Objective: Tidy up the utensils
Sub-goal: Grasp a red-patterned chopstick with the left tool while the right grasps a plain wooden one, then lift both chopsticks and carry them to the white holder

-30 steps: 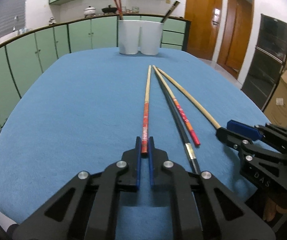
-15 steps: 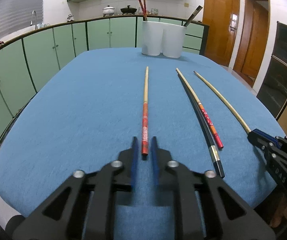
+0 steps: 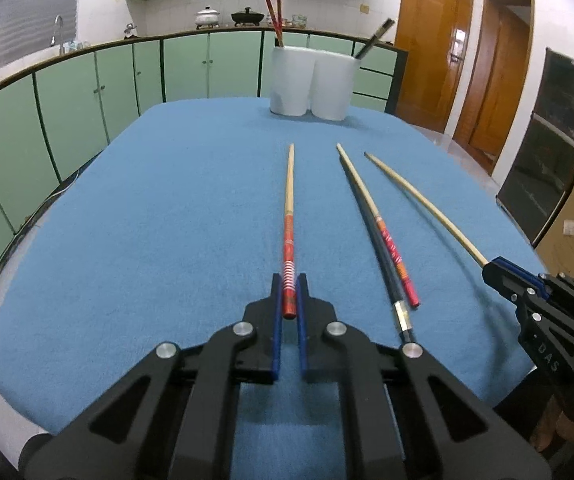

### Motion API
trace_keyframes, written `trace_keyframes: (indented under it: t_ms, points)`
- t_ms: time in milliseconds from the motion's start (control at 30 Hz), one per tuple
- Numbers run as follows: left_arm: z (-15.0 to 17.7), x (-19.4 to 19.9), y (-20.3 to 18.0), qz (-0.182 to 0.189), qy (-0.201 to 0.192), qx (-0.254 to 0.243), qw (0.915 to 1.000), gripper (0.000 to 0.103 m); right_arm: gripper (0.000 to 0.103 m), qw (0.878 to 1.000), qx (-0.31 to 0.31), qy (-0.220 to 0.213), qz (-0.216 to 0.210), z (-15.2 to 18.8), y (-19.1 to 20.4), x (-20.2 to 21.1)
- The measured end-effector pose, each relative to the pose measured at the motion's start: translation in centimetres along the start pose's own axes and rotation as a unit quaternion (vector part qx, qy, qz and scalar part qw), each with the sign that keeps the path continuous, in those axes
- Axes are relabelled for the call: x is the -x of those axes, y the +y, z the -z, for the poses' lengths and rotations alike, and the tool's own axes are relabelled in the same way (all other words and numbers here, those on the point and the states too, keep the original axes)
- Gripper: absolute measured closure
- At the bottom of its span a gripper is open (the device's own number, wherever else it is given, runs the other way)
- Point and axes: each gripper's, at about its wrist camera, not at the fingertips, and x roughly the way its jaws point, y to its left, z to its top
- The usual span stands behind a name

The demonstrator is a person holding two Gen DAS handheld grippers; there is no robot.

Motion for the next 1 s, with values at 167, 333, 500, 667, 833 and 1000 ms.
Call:
trace_keyframes:
  t_ms: [167,333,500,667,833,1000]
  points:
    - [-2.1,2.4,-0.1,0.002,-0.004,0.011,0.9999,0.098,0.096,1.0,-0.007,-0.021,-0.008,-1.9,-0.4,2.9]
    - [-4.4,5.8,-0.6,0.002,-0.026,0.005,0.9997,0.098,0.096,0.999,-0.006,-0.048,-0.015,-4.3,-0.6,6.2]
    - [-6.4,9.2,-1.2,0.003,-0.049,-0.006,0.9988,0.098,0.096,0.997,0.003,-0.07,-0.023,-6.7,-0.4,8.8]
    - [-7.9,12.0,-1.8,0.007,-0.066,-0.019,0.9976,0.098,0.096,0.996,0.009,-0.083,-0.033,-8.8,-0.5,10.4]
    - [-8.8,13.1,-2.1,0.012,-0.072,-0.027,0.997,0.098,0.096,0.995,0.025,-0.09,-0.037,-10.4,-0.3,10.9]
    - [-9.6,13.3,-1.9,0.019,-0.071,-0.031,0.9968,0.098,0.096,0.995,0.037,-0.077,-0.041,-11.8,0.0,10.2]
